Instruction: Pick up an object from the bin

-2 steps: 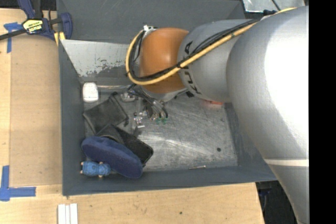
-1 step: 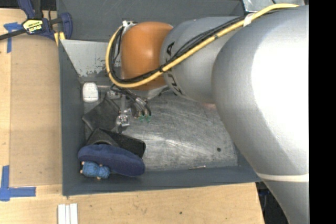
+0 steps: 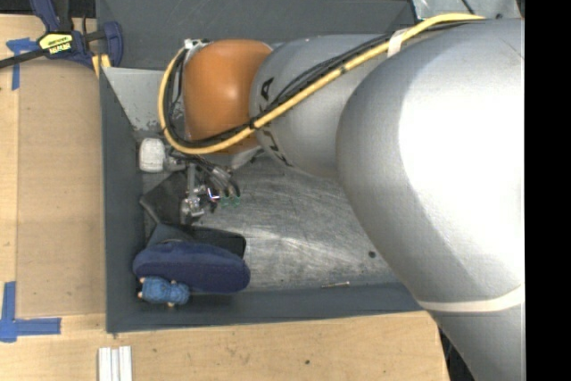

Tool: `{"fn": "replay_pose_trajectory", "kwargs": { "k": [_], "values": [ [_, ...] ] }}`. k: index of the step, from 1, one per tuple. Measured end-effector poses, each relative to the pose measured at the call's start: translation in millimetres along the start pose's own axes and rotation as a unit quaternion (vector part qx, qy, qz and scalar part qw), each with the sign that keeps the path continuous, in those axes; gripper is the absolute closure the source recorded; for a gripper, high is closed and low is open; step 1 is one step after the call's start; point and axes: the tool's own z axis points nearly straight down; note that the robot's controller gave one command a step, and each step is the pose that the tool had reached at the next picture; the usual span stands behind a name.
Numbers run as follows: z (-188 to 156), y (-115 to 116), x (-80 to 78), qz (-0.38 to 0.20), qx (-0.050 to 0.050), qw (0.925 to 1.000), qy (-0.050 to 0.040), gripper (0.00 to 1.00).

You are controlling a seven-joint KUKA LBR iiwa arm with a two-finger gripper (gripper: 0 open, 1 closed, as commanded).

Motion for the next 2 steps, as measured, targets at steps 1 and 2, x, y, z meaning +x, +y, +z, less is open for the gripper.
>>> {"fn": "replay_pose_trajectory", "kwargs": {
  "k": [1, 2],
  "values": [
    [6.4, -33.3, -41.3, -0.011, -0.003, 0.9999, 0.0019, 0.00],
    [5.1, -30.7, -40.6, -0.012, -0.003, 0.9999, 0.0019, 1.00]
  ]
}}
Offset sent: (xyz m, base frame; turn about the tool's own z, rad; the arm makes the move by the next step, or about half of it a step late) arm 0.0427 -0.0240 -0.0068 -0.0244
